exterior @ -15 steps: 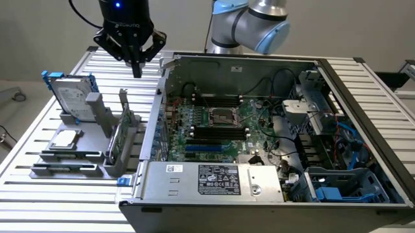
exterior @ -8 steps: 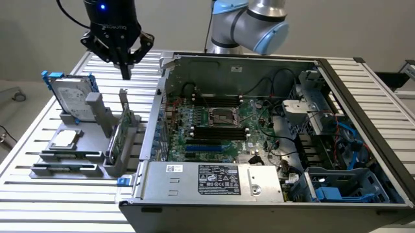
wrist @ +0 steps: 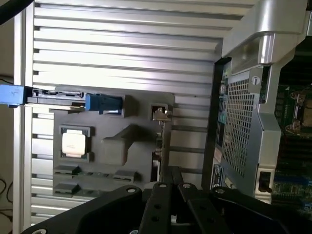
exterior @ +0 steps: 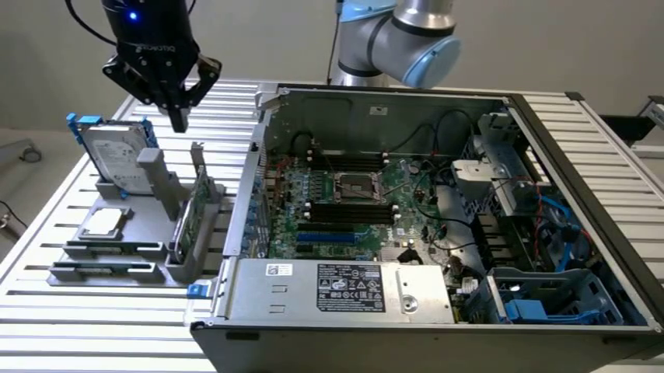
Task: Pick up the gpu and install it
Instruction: 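Reach for the gpu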
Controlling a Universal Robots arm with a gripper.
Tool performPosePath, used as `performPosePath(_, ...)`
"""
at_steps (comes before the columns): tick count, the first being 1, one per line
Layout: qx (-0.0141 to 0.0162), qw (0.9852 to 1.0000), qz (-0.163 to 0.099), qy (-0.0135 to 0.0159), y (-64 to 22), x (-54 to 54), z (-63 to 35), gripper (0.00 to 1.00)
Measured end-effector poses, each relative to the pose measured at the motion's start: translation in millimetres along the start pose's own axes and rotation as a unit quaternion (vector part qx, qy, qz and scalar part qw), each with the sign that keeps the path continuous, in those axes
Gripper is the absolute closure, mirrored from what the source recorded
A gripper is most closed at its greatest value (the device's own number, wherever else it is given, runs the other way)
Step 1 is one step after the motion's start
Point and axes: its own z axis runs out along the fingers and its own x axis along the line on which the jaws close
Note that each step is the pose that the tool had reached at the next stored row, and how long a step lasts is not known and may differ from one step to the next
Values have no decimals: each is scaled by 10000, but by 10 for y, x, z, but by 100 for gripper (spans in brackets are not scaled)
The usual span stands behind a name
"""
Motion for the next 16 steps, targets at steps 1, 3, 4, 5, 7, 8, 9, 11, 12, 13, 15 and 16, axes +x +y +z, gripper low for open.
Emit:
performPosePath(1, 0, 10000, 0, 4, -4, 27, 11, 89)
performPosePath(3, -1, 10000, -2, 18, -21, 57, 25, 89)
performPosePath(4, -2, 10000, -3, 25, -33, 68, 29, 89)
performPosePath(5, -1, 10000, -6, 28, -46, 76, 31, 89)
performPosePath(7, -1, 10000, -16, 28, -76, 94, 33, 89)
performPosePath(8, -1, 10000, -22, 28, -86, 104, 34, 89)
performPosePath(9, 0, 10000, -32, 28, -94, 111, 33, 89)
performPosePath(11, 5, 10000, -51, 29, -109, 119, 34, 89)
performPosePath(12, 9, 10000, -61, 29, -116, 122, 34, 89)
performPosePath(13, 17, 10000, -75, 29, -119, 123, 34, 89)
performPosePath(15, 39, 9999, -115, 31, -123, 123, 33, 89)
performPosePath(16, 50, 9999, -138, 31, -124, 123, 34, 89)
